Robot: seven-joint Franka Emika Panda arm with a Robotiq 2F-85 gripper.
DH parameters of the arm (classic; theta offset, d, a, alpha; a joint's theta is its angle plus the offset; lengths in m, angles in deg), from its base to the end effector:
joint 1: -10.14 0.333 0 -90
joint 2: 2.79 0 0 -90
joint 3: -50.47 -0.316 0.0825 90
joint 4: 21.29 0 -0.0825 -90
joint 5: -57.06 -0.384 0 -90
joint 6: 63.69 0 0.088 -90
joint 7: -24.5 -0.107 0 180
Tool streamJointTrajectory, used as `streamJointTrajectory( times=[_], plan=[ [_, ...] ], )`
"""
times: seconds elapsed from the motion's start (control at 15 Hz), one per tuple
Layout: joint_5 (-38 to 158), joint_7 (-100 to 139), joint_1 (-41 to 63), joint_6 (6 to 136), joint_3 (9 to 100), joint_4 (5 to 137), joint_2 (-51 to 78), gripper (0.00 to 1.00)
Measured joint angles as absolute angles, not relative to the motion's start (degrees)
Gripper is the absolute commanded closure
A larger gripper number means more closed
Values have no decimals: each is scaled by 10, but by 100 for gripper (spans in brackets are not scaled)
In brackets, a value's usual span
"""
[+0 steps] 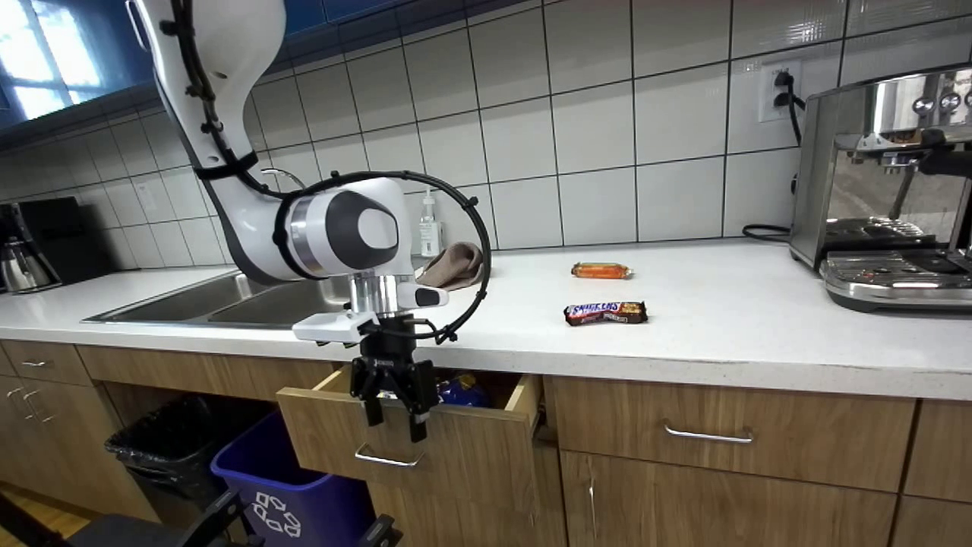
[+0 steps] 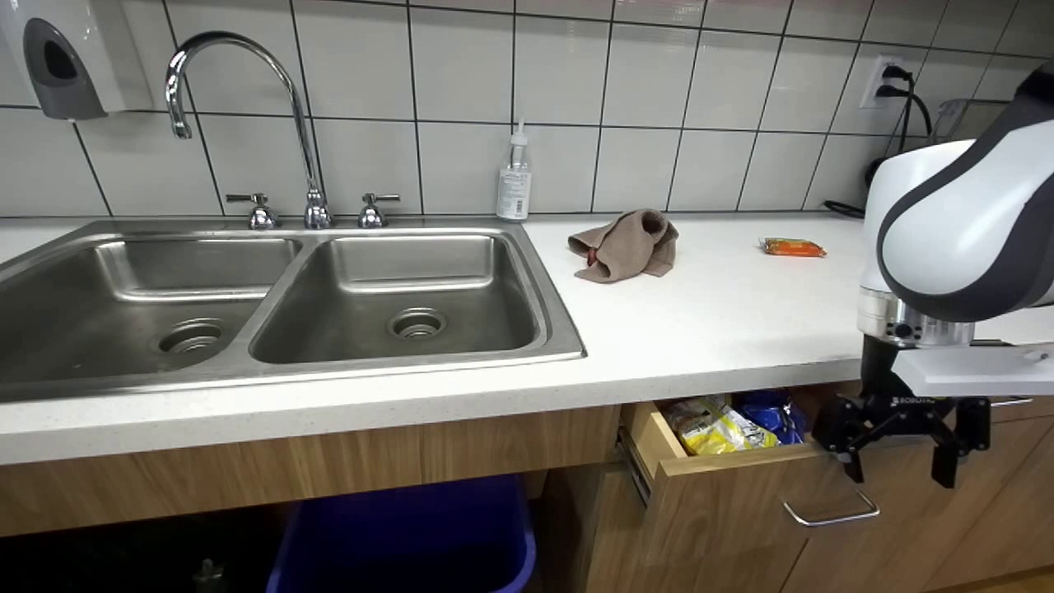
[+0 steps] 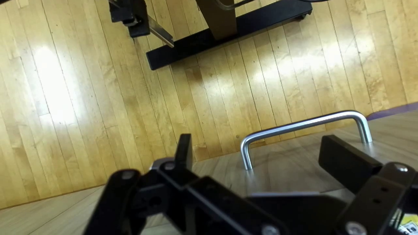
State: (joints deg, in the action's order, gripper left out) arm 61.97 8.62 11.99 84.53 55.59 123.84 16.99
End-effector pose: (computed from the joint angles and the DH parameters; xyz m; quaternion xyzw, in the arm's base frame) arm 0.4172 -0.0263 0.1260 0.9810 -0.1252 -0.1404 0.0481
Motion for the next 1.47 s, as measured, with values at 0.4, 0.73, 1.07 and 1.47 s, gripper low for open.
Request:
streamJointTrajectory(
  times=[0.4,0.73,1.07,1.47],
  plan=[
    [619,86,121,845,556,1221,179,0],
    [616,86,121,845,556,1203,190,0],
    [612,85,121,845,556,1181,202,0],
    [605,81,121,844,557,1154,217,0]
  ],
)
